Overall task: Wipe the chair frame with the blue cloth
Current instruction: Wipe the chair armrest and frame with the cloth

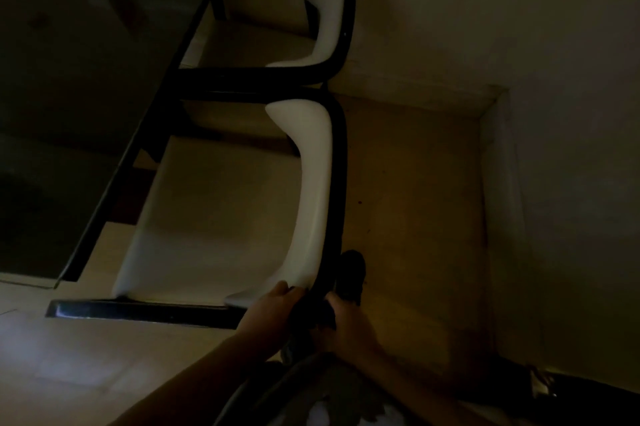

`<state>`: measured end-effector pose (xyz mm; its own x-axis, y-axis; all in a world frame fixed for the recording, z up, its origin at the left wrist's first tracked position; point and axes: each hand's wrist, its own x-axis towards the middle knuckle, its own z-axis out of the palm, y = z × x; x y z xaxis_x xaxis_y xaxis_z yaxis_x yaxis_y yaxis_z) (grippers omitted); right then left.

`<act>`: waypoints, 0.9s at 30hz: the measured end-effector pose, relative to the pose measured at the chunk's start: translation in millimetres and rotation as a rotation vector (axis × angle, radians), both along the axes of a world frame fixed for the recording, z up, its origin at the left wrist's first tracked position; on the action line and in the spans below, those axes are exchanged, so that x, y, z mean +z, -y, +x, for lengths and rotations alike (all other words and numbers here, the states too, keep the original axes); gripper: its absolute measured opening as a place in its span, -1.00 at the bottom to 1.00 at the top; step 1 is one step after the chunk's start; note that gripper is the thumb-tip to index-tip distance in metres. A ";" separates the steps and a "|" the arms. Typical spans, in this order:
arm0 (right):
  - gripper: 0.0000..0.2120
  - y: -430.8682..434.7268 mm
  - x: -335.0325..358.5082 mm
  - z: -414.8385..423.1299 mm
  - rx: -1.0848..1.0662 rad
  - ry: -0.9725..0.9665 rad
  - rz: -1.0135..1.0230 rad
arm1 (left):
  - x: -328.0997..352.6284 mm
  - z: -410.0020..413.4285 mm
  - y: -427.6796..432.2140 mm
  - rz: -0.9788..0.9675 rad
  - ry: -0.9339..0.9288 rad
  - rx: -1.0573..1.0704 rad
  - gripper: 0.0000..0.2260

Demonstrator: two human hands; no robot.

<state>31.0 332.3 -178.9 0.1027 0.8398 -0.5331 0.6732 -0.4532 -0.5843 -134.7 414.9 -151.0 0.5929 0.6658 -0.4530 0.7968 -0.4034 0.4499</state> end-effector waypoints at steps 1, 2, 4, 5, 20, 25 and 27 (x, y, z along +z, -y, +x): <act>-0.53 0.1 -0.3 -0.5 -0.001 -0.010 -0.011 | 0.5 -0.1 0.8 0.000 0.004 0.001 -0.61; -0.55 -0.2 -0.4 0.6 -0.017 -0.012 -0.017 | 1.2 1.5 0.3 0.001 0.008 0.005 -0.59; -0.64 -3.0 -0.3 4.5 -0.085 -0.004 -0.007 | 3.1 9.0 -4.7 -0.009 0.030 0.037 -0.59; -0.71 -5.0 -0.7 7.5 -0.125 -0.005 0.007 | 5.4 14.7 -8.7 -0.021 0.040 0.057 -0.59; -0.51 -162.4 9.4 75.8 -0.577 -0.241 0.042 | 9.8 129.9 -141.2 0.010 0.164 0.414 -0.77; -0.74 -260.3 14.2 124.1 -0.422 -0.138 0.077 | -2.5 172.5 -221.1 0.098 0.214 0.485 -0.85; -0.76 -303.2 15.0 142.6 -0.395 -0.120 0.077 | -5.6 192.2 -256.6 0.122 0.247 0.548 -0.87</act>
<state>173.6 635.5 -163.9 0.3656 0.7864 -0.4979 0.3814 -0.6145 -0.6906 57.5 671.6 -156.6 0.2269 0.9421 -0.2471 0.7809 -0.0243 0.6242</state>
